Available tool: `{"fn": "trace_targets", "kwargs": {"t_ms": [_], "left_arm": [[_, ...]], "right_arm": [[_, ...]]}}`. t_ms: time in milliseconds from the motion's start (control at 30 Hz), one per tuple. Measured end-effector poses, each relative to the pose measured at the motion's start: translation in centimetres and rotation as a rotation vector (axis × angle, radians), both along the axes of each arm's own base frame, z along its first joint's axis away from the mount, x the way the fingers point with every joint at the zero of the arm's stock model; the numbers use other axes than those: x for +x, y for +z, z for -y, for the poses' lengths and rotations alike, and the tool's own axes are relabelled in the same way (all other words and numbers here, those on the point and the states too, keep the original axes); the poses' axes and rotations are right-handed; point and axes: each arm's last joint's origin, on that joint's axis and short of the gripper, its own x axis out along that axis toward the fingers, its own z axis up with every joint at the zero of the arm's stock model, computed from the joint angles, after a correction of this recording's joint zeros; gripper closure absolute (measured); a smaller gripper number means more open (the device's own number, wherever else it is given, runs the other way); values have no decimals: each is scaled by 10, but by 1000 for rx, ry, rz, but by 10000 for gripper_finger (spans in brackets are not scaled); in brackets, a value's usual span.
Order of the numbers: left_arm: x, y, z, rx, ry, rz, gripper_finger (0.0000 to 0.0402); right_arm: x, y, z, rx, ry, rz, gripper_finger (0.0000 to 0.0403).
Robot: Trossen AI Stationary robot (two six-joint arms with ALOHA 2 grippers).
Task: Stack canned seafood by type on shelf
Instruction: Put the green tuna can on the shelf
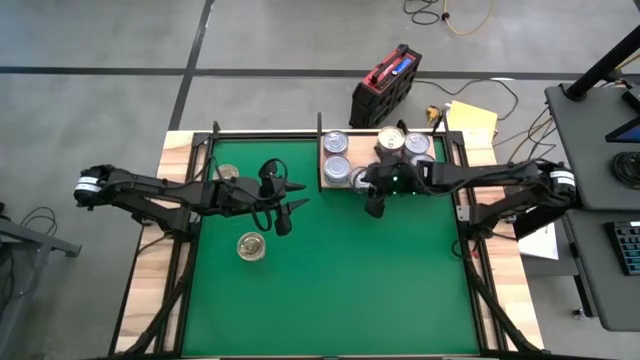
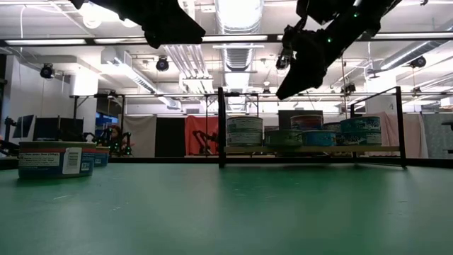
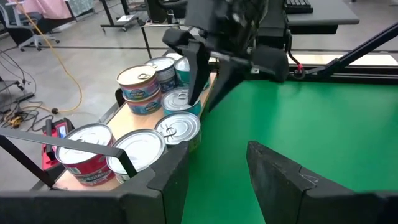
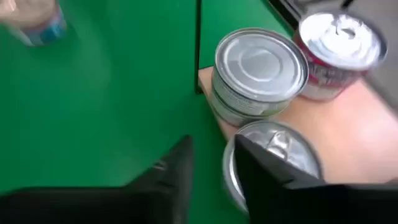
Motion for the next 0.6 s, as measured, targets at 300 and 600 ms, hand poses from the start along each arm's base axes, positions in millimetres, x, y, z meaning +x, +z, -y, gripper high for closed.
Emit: {"fn": "trace_targets", "kwargs": {"t_ms": [300, 600], "left_arm": [[0, 0, 0, -6, 2, 5, 256], [0, 0, 0, -7, 2, 11, 256]], "right_arm": [[-9, -9, 14, 233, -200, -22, 392], [5, -40, 21, 277, -256, -115, 394]]}}
